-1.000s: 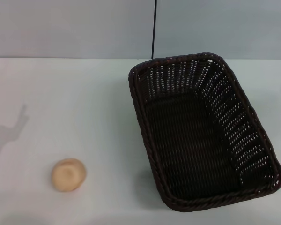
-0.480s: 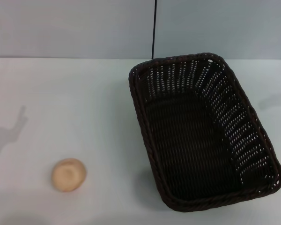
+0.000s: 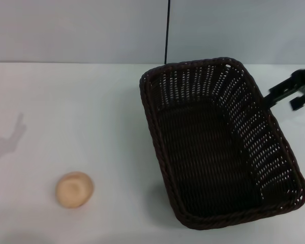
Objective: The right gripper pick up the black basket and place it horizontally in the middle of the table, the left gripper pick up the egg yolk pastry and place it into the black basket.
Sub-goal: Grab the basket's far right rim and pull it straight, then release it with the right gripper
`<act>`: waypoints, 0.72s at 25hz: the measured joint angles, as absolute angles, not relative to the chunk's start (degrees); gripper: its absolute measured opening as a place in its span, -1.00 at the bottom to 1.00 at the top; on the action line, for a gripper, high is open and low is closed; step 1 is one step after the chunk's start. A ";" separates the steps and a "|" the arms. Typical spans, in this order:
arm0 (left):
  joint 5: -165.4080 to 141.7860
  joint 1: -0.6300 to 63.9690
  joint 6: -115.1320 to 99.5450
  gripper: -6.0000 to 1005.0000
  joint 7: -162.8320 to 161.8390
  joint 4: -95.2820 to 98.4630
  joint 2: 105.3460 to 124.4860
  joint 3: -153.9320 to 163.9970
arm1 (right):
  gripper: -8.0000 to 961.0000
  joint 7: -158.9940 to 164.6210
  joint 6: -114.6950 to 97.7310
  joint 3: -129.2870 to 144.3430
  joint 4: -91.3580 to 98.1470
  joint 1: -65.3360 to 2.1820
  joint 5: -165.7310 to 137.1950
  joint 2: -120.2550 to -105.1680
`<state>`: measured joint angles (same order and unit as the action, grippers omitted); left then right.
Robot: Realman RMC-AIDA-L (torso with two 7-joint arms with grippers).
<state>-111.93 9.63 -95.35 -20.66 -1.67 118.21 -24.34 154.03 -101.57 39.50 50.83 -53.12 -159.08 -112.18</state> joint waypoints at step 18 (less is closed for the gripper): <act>-111.88 9.17 -95.80 0.71 -21.00 -1.49 118.16 -24.78 | 0.45 153.81 -89.58 44.91 43.27 -54.14 -159.20 -116.89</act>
